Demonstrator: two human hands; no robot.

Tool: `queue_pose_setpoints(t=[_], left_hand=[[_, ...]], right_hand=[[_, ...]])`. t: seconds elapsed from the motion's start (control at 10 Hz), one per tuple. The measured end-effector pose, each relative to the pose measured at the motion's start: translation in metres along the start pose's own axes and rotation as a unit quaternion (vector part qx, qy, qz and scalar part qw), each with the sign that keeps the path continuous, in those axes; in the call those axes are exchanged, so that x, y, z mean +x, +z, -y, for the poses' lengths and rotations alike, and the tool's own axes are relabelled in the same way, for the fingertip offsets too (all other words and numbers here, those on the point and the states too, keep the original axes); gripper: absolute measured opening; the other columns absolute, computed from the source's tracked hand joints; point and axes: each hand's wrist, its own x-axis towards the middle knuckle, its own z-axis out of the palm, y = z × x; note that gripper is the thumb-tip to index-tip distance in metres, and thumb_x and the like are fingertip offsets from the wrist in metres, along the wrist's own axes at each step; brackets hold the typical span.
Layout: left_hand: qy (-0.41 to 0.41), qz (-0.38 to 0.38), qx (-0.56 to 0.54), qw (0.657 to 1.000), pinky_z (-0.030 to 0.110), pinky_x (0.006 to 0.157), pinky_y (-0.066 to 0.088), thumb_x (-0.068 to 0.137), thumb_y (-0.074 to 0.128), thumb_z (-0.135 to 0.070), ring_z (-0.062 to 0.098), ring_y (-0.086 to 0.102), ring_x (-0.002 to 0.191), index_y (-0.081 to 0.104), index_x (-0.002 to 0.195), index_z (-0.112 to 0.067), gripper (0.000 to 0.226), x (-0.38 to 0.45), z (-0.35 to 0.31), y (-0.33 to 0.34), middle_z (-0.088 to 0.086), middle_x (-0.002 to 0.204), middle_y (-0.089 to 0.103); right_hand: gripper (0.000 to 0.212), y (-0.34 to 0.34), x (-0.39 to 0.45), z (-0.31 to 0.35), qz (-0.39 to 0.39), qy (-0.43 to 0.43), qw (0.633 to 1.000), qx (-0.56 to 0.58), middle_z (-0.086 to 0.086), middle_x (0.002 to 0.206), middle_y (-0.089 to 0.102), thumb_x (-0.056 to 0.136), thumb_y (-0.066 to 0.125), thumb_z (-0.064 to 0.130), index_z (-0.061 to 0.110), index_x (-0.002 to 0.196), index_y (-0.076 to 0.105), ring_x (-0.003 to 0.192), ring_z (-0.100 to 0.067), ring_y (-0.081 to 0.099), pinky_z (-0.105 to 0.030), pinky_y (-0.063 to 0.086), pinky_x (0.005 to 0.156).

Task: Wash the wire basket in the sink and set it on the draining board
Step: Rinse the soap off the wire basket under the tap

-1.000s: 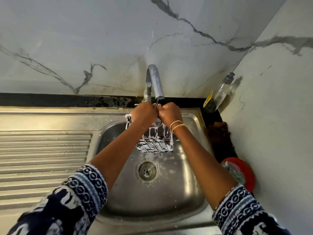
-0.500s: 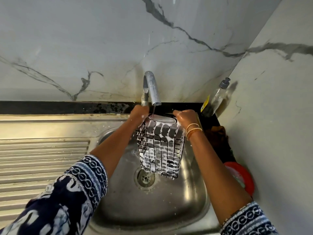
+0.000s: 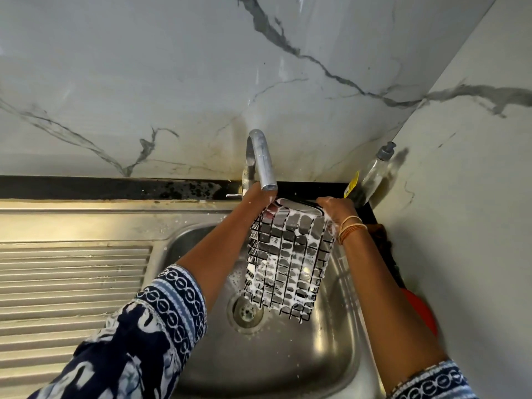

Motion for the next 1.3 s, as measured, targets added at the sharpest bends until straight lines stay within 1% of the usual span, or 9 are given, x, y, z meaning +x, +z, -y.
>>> queue_pose_setpoints(t=[0.1,0.2,0.4,0.6,0.8,0.9,1.0,1.1,1.3], left_hand=[[-0.003,-0.003,-0.009,1.000,0.014,0.025,0.030,0.099,0.040,-0.018,0.015,0.050,0.041,0.050,0.095,0.002,0.023,0.008,0.008,0.003,0.011,0.072,0.056],[0.006,0.018,-0.045,0.999,0.014,0.028,0.034,0.099,0.041,-0.021,0.015,0.052,0.041,0.052,0.108,0.000,0.025,0.006,0.009,0.003,0.015,0.087,0.061],[0.091,0.111,-0.101,0.984,0.018,0.044,0.041,0.097,0.054,-0.025,0.012,0.056,0.056,0.059,0.087,-0.010,0.018,-0.011,0.022,-0.016,0.011,0.079,0.062],[0.148,-0.026,-0.002,0.989,0.025,0.050,0.047,0.088,0.067,-0.035,0.015,0.054,0.049,0.059,0.079,-0.007,0.031,-0.020,0.024,-0.027,0.005,0.065,0.061],[0.128,-0.176,-0.120,0.969,0.024,0.048,0.032,0.078,0.077,-0.026,0.010,0.034,0.038,0.043,0.046,-0.018,0.047,-0.016,0.034,-0.034,-0.011,0.035,0.039],[0.145,-0.209,-0.090,0.963,0.025,0.050,0.029,0.082,0.073,-0.027,0.009,0.030,0.036,0.040,0.040,-0.019,0.054,-0.017,0.040,-0.037,-0.010,0.028,0.032],[0.133,-0.217,-0.130,0.958,0.026,0.052,0.030,0.080,0.075,-0.031,0.012,0.033,0.039,0.041,0.041,-0.019,0.054,-0.013,0.047,-0.051,-0.010,0.034,0.038],[0.114,-0.208,-0.184,0.954,0.027,0.059,0.036,0.080,0.075,-0.037,0.017,0.043,0.057,0.051,0.054,-0.013,0.043,-0.011,0.054,-0.068,0.006,0.059,0.050],[0.106,-0.192,-0.252,0.943,0.029,0.058,0.035,0.092,0.060,-0.036,0.015,0.043,0.052,0.049,0.054,-0.015,0.045,-0.019,0.051,-0.056,0.000,0.054,0.050]], right_hand=[[0.032,-0.002,-0.009,-0.004,-0.012,0.037,0.990,0.135,-0.020,0.129,0.057,0.094,0.052,0.018,0.003,0.122,0.060,0.117,-0.029,0.055,-0.012,0.035,0.059],[0.012,-0.004,-0.007,-0.008,0.001,0.030,0.992,0.119,-0.018,0.114,0.059,0.093,0.054,0.022,0.015,0.091,0.063,0.098,-0.019,0.055,-0.012,0.032,0.056],[0.032,-0.006,-0.004,-0.013,-0.016,0.018,0.991,0.131,-0.001,0.079,0.050,0.091,0.058,0.023,0.022,0.062,0.043,0.070,-0.016,0.048,-0.020,0.038,0.057],[0.043,0.002,-0.020,0.018,-0.073,-0.018,0.990,0.123,-0.006,0.054,0.052,0.077,0.063,0.036,0.011,0.046,0.047,0.061,-0.028,0.053,-0.041,0.048,0.068],[0.050,0.025,-0.047,0.058,-0.139,-0.132,0.973,-0.125,-0.018,0.089,0.068,0.096,0.035,0.039,0.004,0.084,0.067,0.089,-0.035,0.064,-0.038,0.041,0.078],[0.040,0.065,-0.076,0.076,-0.178,-0.283,0.919,-0.209,-0.012,0.085,0.070,0.098,0.034,0.035,0.011,0.091,0.066,0.081,-0.031,0.065,-0.040,0.039,0.080],[0.047,0.062,-0.070,0.069,-0.143,-0.342,0.904,-0.215,-0.012,0.079,0.069,0.100,0.030,0.038,0.011,0.088,0.067,0.074,-0.032,0.066,-0.033,0.041,0.071],[0.045,0.042,-0.052,0.068,-0.090,-0.239,0.954,-0.157,-0.015,0.083,0.067,0.099,0.033,0.034,0.005,0.089,0.066,0.080,-0.034,0.066,-0.038,0.052,0.073],[0.046,0.076,-0.079,0.099,-0.112,-0.353,0.908,-0.196,-0.016,0.087,0.069,0.100,0.031,0.037,0.006,0.101,0.066,0.079,-0.029,0.063,-0.034,0.042,0.067]])
